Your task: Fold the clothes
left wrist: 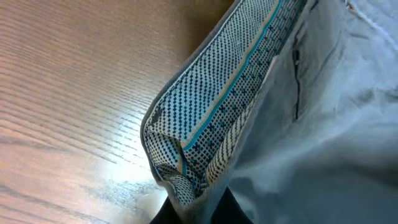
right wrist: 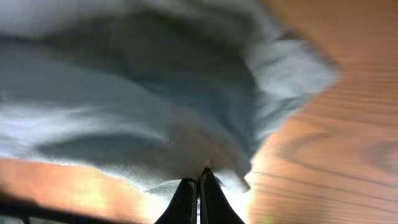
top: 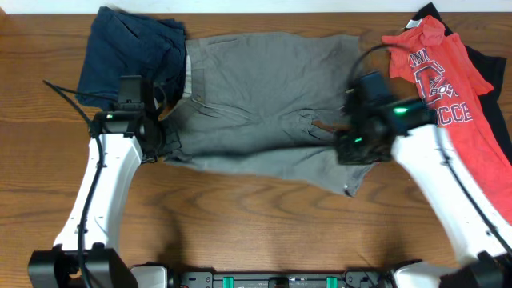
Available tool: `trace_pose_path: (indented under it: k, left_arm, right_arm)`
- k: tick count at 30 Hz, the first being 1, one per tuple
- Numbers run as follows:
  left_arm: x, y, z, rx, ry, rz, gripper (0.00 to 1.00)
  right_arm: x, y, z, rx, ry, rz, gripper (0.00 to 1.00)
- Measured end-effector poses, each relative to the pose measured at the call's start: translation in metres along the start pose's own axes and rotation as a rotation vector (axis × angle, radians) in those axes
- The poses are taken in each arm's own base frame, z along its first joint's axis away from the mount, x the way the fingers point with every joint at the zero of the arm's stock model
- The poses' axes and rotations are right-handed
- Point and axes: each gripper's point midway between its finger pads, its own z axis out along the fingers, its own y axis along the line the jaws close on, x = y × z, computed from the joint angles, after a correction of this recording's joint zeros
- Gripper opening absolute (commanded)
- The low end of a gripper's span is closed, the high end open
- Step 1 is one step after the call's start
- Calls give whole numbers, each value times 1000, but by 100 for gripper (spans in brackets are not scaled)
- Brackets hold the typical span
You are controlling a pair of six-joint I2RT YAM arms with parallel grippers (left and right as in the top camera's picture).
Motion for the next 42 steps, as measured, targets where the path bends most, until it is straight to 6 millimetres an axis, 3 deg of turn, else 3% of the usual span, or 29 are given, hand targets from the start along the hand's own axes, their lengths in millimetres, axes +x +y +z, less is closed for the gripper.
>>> trace_pose_path:
  k: [3, 7, 16, 20, 23, 28, 31, 36, 42]
  left_arm:
    - [1, -6, -5, 35, -5, 1, 6]
    - [6, -19, -7, 103, 16, 8, 6]
    - [13, -33, -11, 142, 30, 42, 6]
    - [13, -41, -31, 171, -30, 69, 6]
    - [10, -52, -59, 215, -114, 105, 6]
    - [17, -65, -109, 294, -249, 163, 6]
    - [25, -63, -127, 315, -291, 171, 6]
    - [42, -53, -141, 318, -297, 172, 6]
    - [54, -47, -139, 301, -257, 170, 6]
  right_arm:
    - [-12, -23, -19, -3, -80, 47, 1]
    - [-21, -38, -33, -16, -143, 45, 1]
    - [-41, -45, -44, -8, -242, -15, 1]
    - [-48, -43, -69, 0, -315, -42, 1]
    - [-50, -43, -98, 16, -383, -63, 1]
    - [-41, -50, -140, 47, -448, -64, 1]
    - [-33, -51, -153, 56, -452, -75, 1]
    - [-21, -50, -161, 61, -425, -92, 1]
    - [-27, -48, -171, 58, -478, -108, 1]
